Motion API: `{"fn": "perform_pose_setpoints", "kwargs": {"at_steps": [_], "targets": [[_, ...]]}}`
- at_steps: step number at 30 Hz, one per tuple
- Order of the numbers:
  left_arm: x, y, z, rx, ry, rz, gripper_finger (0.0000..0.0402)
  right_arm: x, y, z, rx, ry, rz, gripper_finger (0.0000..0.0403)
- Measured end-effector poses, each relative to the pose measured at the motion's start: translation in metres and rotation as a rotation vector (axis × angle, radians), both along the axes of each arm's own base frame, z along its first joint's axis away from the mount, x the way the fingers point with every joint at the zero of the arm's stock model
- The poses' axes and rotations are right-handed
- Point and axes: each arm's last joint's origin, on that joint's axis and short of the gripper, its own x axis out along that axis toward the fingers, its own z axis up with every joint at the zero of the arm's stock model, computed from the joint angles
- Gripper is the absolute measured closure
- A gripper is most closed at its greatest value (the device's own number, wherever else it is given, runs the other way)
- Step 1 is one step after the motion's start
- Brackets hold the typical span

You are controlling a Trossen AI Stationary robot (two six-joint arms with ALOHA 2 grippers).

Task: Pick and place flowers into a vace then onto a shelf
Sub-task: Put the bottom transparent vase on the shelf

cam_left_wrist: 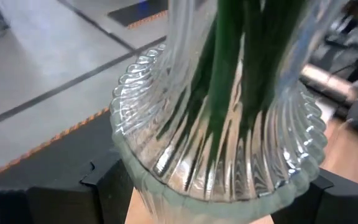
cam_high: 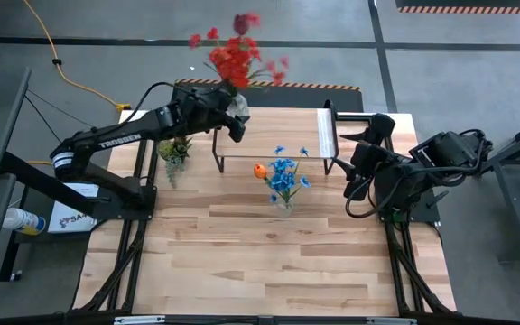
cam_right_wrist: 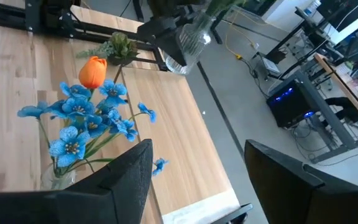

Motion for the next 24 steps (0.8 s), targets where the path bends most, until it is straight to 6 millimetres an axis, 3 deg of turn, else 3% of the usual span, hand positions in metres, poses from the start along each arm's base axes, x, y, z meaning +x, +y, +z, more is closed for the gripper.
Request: {"fn": "perform_pose_setpoints", "kwargs": {"at_steps": [7, 18, 24], "targets": [[-0.006, 0.000, -0.037, -0.035, 0.008, -0.010, 0.0084, 0.000, 0.000, 0.000, 0.017, -0.014, -0.012, 0.0158], [-0.011, 0.012, -0.056, -0.020, 0.000, 0.006, 0.0084, 0.000, 0.000, 0.000, 0.020, -0.017, -0.013, 0.0158], [-0.013, 0.012, -0.077, -0.071, 0.032, 0.004, 0.0084, 0.000, 0.000, 0.000, 0.037, -0.028, -0.021, 0.0158]]}}
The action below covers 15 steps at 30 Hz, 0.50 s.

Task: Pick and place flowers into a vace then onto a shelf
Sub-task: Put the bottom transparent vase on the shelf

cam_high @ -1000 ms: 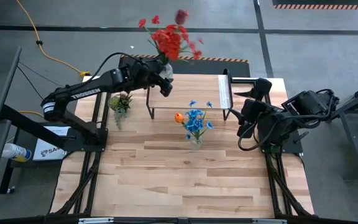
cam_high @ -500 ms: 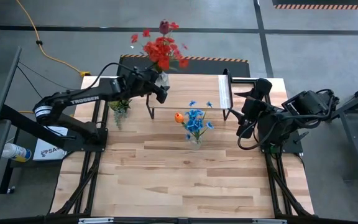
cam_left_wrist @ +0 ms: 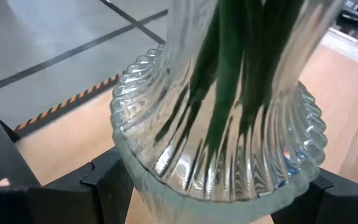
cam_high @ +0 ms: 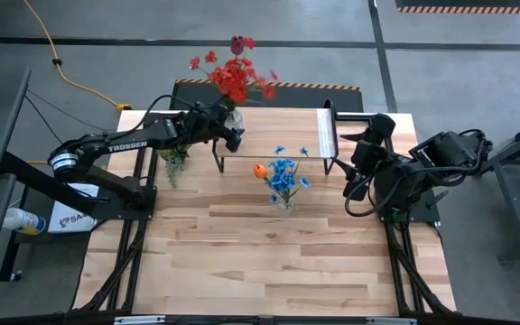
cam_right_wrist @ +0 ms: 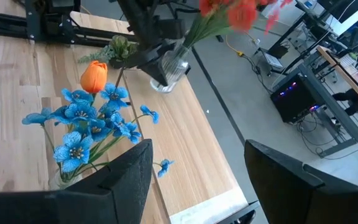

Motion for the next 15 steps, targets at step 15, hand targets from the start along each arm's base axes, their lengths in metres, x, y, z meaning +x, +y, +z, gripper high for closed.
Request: {"fn": "perform_pose_setpoints", "kwargs": {"at_steps": [15], "targets": [[0.000, -0.001, -0.021, -0.013, -0.004, -0.014, 0.0084, 0.000, 0.000, 0.000, 0.003, -0.008, -0.001, 0.0158]]}}
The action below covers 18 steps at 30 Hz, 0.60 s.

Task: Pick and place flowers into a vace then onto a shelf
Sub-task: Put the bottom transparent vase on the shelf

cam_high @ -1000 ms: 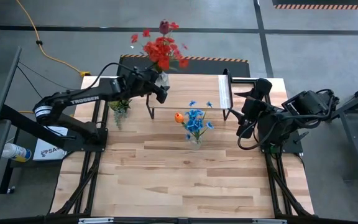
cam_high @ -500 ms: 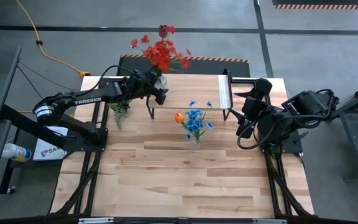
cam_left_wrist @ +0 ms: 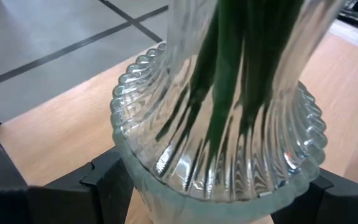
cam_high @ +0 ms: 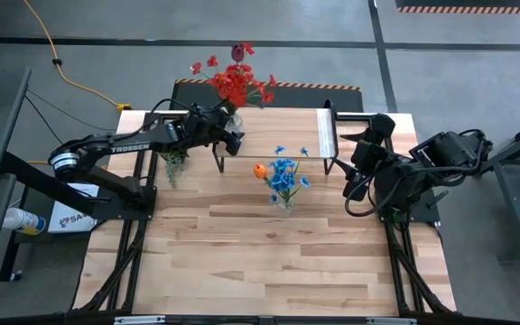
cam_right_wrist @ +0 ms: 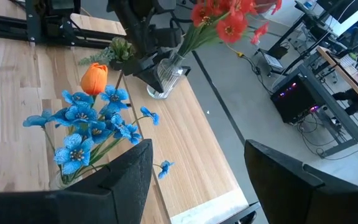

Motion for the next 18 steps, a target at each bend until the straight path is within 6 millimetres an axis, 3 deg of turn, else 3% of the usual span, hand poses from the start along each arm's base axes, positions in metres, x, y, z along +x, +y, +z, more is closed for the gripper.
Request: {"fn": "perform_pose_setpoints", "kwargs": {"at_steps": [5, 12, 18], "targets": [[0.0015, 0.0005, -0.0014, -0.009, -0.009, -0.002, 0.0070, 0.0000, 0.0000, 0.0000, 0.001, 0.000, 0.001, 0.0158], [0.0019, 0.0006, -0.0011, -0.008, -0.014, -0.005, 0.0084, 0.0000, 0.0004, -0.0003, 0.013, 0.006, 0.011, 0.0158], [0.0012, 0.0002, -0.0026, -0.018, 0.000, -0.003, 0.0025, 0.0001, 0.0005, -0.0004, 0.017, 0.009, 0.015, 0.0158]]}}
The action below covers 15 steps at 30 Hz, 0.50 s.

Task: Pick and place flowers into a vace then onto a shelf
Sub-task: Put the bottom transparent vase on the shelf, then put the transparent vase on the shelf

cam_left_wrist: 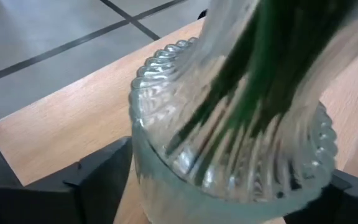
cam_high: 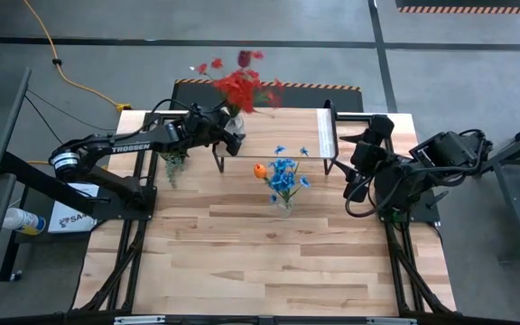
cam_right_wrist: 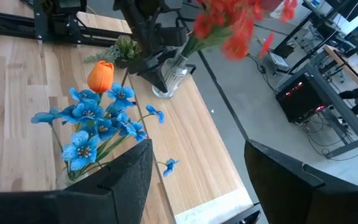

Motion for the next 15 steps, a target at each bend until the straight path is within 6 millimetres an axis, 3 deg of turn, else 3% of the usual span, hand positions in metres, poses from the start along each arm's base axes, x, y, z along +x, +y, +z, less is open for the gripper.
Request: {"fn": "perform_pose_setpoints", "kwargs": {"at_steps": [5, 15], "targets": [[-0.0002, -0.0001, 0.0000, -0.004, 0.000, 0.002, 0.0009, 0.0000, 0.0000, 0.0000, 0.000, 0.000, 0.000, 0.0158], [-0.0004, -0.0002, -0.0004, -0.007, 0.004, 0.005, 0.0035, 0.0002, 0.0005, -0.0004, 0.013, 0.007, 0.012, 0.0158]]}}
